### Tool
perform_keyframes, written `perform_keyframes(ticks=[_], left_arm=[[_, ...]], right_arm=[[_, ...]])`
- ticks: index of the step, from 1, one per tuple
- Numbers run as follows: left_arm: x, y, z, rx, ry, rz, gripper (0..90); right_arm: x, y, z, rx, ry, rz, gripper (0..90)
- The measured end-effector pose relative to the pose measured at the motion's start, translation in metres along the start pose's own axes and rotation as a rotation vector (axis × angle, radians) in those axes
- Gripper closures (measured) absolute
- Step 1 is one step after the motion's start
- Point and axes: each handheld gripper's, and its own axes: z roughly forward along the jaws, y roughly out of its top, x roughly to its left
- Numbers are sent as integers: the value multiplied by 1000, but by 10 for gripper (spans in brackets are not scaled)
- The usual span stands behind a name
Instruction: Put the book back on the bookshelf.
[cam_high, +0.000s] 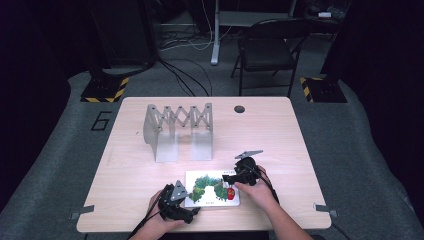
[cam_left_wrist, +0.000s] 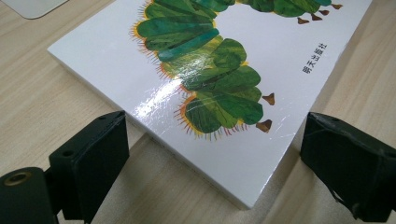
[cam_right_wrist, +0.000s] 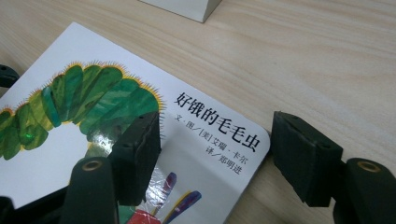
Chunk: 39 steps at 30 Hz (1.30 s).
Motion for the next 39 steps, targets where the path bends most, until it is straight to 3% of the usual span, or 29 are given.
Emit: perform_keyframes(ticks=[2, 7, 9, 15, 18, 20, 27, 29, 39], left_arm=[[-1, 0, 1, -10, 13, -5, 75], [-2, -1, 2, -10, 0, -5, 60], [-3, -1, 2, -8, 15, -5, 39], [-4, 0, 3, -7, 9, -10, 29], [-5, 0, 3, -9, 18, -6, 19], [-5, 0, 4, -9, 16, -8, 11], [-5, 1, 3, 9, 16, -6, 0], [-6, 1, 3, 5, 15, -10, 0], [-7, 1, 4, 8, 32, -24, 0]], right_arm=[[2, 0, -1, 20, 0, 18, 331], [3, 1, -1, 18, -10, 12, 331], [2, 1, -1, 9, -14, 8, 333], [4, 2, -4, 22, -5, 50, 339], [3, 3, -6, 13, -7, 33, 340], [5, 3, -6, 22, -7, 51, 340], [5, 5, -9, -8, -8, 37, 341], [7, 5, -12, -2, -6, 65, 345], [11, 7, -20, -35, -12, 40, 352]])
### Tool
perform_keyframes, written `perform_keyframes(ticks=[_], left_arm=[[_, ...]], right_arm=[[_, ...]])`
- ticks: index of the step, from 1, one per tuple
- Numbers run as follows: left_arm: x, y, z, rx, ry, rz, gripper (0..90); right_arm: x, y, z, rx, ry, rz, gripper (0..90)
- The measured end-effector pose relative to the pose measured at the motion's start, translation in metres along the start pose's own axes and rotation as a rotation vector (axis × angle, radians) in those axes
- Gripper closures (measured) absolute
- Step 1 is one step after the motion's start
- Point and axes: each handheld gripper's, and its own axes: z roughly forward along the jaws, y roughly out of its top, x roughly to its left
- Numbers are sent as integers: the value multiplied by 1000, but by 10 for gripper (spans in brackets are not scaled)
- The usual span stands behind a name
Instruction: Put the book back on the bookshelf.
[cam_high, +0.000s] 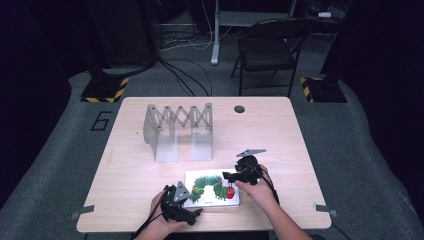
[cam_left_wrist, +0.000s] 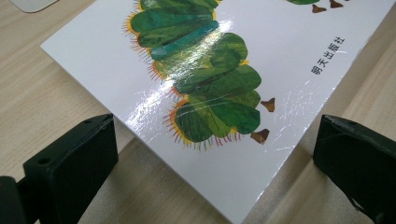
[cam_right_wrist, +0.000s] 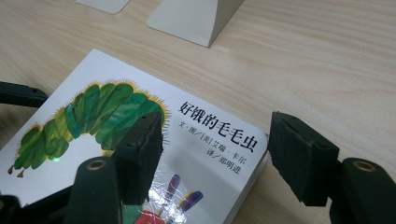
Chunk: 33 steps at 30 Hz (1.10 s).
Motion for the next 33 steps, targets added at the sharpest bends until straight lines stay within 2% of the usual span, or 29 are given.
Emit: perform_keyframes(ticks=[1, 2, 5, 6, 8, 18, 19, 22, 26, 28, 32, 33], left_arm=[[0, 0, 0, -1, 3, -1, 0], [-1, 0, 1, -7, 13, -4, 0], [0, 0, 0, -1, 9, -8, 0], [0, 0, 1, -1, 10, -9, 0], [-1, 1, 1, 1, 11, -12, 0], [-1, 3, 1, 19, 21, -23, 0], [-2, 3, 1, 16, 24, -24, 0], [-2, 4, 1, 26, 29, -22, 0], [-3, 4, 2, 20, 40, -31, 0], [-3, 5, 1, 38, 48, -34, 0], [-3, 7, 2, 45, 44, -43, 0], [-3, 7, 2, 35, 57, -44, 0]], right_arm=[[0, 0, -1, -14, 0, -9, 354], [1, 1, -2, -15, 2, -1, 356], [2, 1, -6, -18, 9, 8, 362], [1, 2, -7, -33, 13, -3, 364], [3, 2, -10, -25, 17, 19, 365], [6, 8, -18, -49, 28, 22, 368], [7, 8, -19, -38, 30, 44, 369], [7, 9, -20, -49, 32, 30, 371], [8, 10, -23, -55, 41, 47, 372], [9, 11, -25, -61, 42, 49, 375], [11, 12, -27, -62, 48, 58, 377], [11, 12, -27, -67, 49, 51, 380]])
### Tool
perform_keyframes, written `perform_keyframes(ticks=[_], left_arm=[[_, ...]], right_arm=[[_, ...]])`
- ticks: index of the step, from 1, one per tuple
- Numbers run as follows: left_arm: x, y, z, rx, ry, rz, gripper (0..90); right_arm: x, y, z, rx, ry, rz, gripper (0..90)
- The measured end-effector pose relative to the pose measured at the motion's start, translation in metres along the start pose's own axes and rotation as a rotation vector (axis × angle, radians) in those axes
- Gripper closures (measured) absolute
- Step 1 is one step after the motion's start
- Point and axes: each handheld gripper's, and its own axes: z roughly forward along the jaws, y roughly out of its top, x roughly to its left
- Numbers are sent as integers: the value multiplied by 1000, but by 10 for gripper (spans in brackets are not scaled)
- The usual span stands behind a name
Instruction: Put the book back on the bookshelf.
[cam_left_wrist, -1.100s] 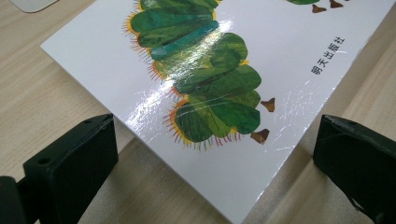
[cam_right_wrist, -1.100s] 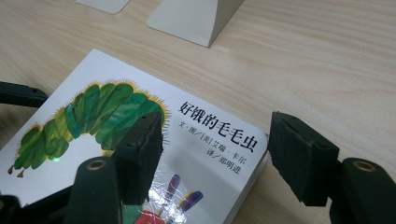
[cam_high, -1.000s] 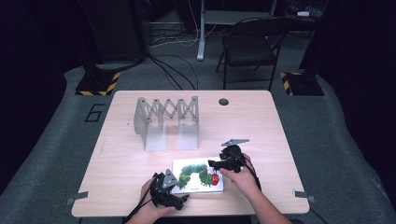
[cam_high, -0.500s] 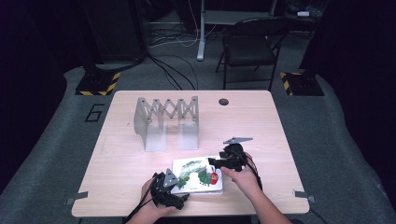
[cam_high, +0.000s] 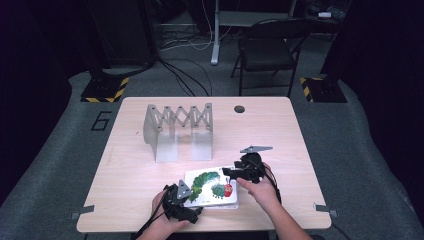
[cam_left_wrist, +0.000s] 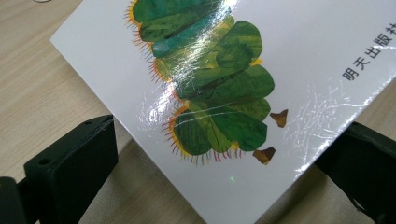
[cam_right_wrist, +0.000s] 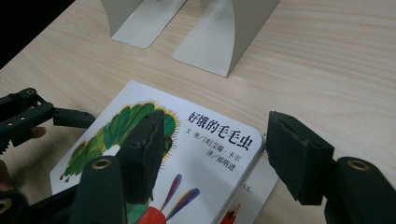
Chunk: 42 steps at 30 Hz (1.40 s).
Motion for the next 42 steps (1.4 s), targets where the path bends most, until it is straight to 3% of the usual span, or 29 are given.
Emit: perform_keyframes(ticks=[4, 10, 13, 17, 19, 24, 28, 42], left_arm=[[-1, 0, 0, 4, 12, -6, 0], [-8, 2, -3, -8, 61, 63, 9], [-9, 2, -4, -12, 61, 97, 21], [-12, 2, -5, -23, 78, 110, 31], [-12, 2, -5, -23, 65, 123, 37], [-14, 3, -7, -33, 73, 184, 59], [-20, 2, -9, -44, 80, 244, 129], [-16, 0, -9, -71, 56, 242, 144]], right_arm=[[1, 0, 0, -1, 0, -13, 386], [0, 0, 1, 5, 4, -21, 407], [-1, -1, 2, 14, 2, -19, 407], [-1, -1, 2, 14, 6, -16, 407], [-1, -1, 2, 15, 5, -12, 407], [-1, -2, 3, 20, 5, -8, 405], [-1, -2, 3, 21, 3, -8, 405], [-7, -4, 7, 31, 8, -11, 407]])
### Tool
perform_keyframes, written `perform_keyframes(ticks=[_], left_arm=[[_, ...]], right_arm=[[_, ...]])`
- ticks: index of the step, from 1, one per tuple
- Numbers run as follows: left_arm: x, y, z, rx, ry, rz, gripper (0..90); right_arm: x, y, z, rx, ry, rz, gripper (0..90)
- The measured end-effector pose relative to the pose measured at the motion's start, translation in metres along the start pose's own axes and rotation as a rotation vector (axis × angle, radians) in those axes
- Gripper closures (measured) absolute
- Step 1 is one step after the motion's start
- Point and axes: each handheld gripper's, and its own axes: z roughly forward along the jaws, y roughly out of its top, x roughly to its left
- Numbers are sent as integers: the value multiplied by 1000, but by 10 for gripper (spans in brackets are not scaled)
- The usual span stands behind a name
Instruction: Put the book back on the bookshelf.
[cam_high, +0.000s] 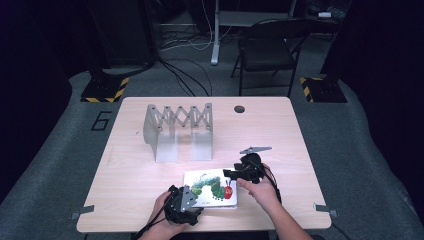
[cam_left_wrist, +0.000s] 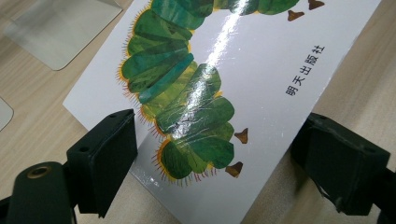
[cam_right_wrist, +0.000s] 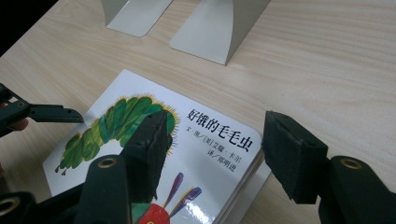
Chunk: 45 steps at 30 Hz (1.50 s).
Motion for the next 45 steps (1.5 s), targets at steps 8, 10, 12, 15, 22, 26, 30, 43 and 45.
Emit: perform_keyframes(ticks=[8, 10, 12, 15, 22, 26, 30, 43, 45], left_arm=[[-1, 0, 1, -13, 5, -16, 144], [0, 0, 1, -13, 8, -10, 144], [0, 0, 2, -18, 9, -18, 144], [1, -1, 3, -16, 11, -23, 144], [2, -2, 4, -31, 13, -18, 143], [1, -2, 4, -34, 13, -21, 143], [2, -2, 4, -34, 14, -20, 142], [3, -2, 4, -38, 12, -20, 142], [3, -2, 4, -38, 13, -20, 142]], right_arm=[[-4, 3, 2, 20, -22, -22, 379], [-5, 6, 0, 39, -20, 2, 365], [-7, 9, 0, 55, -29, 7, 362], [-12, 18, 2, 89, -24, 24, 350], [-20, 23, 21, 117, 10, 54, 317], [-23, 18, 27, 122, 42, 72, 317], [-21, 15, 32, 142, 49, 63, 315], [-20, 11, 37, 163, 79, 62, 309], [-19, 10, 38, 165, 85, 70, 309]])
